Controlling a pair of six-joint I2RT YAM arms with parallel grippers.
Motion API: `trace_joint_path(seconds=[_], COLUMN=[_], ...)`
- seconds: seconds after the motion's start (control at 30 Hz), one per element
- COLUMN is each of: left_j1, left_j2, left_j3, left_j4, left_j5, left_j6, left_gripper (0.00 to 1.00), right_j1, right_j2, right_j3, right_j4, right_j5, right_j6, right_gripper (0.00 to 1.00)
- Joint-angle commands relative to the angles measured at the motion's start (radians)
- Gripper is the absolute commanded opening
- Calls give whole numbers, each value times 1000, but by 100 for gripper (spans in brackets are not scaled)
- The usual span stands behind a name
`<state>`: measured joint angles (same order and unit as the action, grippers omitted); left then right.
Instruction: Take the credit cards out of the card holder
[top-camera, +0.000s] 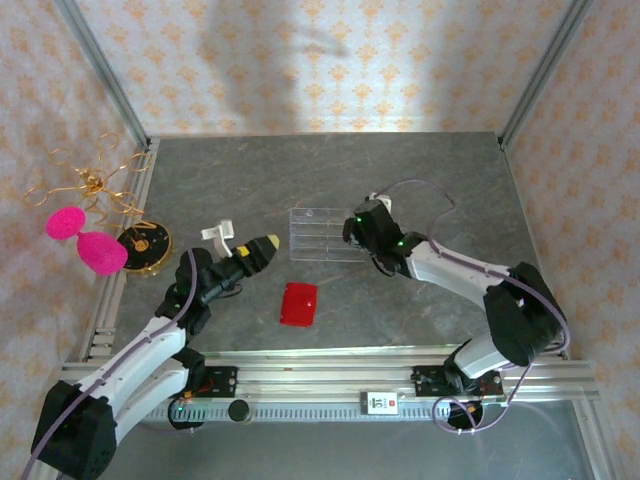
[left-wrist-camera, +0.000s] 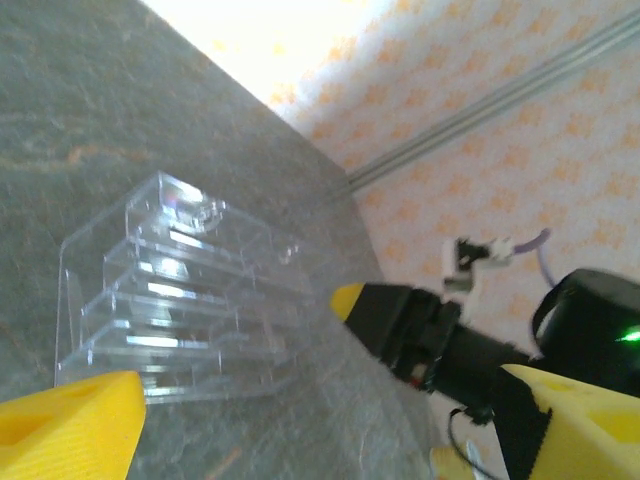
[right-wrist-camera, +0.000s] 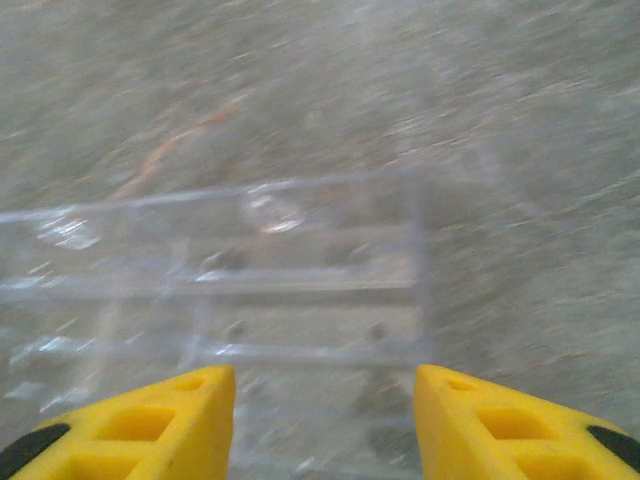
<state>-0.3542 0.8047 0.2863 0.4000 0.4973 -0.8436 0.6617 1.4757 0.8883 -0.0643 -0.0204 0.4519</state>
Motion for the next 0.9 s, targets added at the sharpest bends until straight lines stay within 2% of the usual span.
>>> trace_joint_path(seconds=[0.0,0.07,0.2,0.33,0.47,0.67,0.87], left_j1=[-92,-167,-248,-250,-251,-250,-250], left_j2=[-17,6,65,54,67,151,220], left_j3=[-34,-54,-62,-121,-147,-146,-151], left_j4=[-163,-199,-298,-244,-191,-130,-72], left_j5=[-77,-117,-181,-167,-163,-126,-69], left_j6=[29,16,21,-6,-20,0,-2], left_gripper=[84,80,69,67,56,37,32], right_j1=[36,87,192,242,246,247,248], right_j2=[7,19,32,68,94,147,182], right_j3=[-61,-96,-129,-143,-160,-149,-161], right_j4=[53,61,69,118,157,126,178], right_j5=[-332,-396,-384,-405,-416,-403,-483], right_j6=[2,10,20,40,68,75,90], right_gripper=[49,48,46,46,45,43,44])
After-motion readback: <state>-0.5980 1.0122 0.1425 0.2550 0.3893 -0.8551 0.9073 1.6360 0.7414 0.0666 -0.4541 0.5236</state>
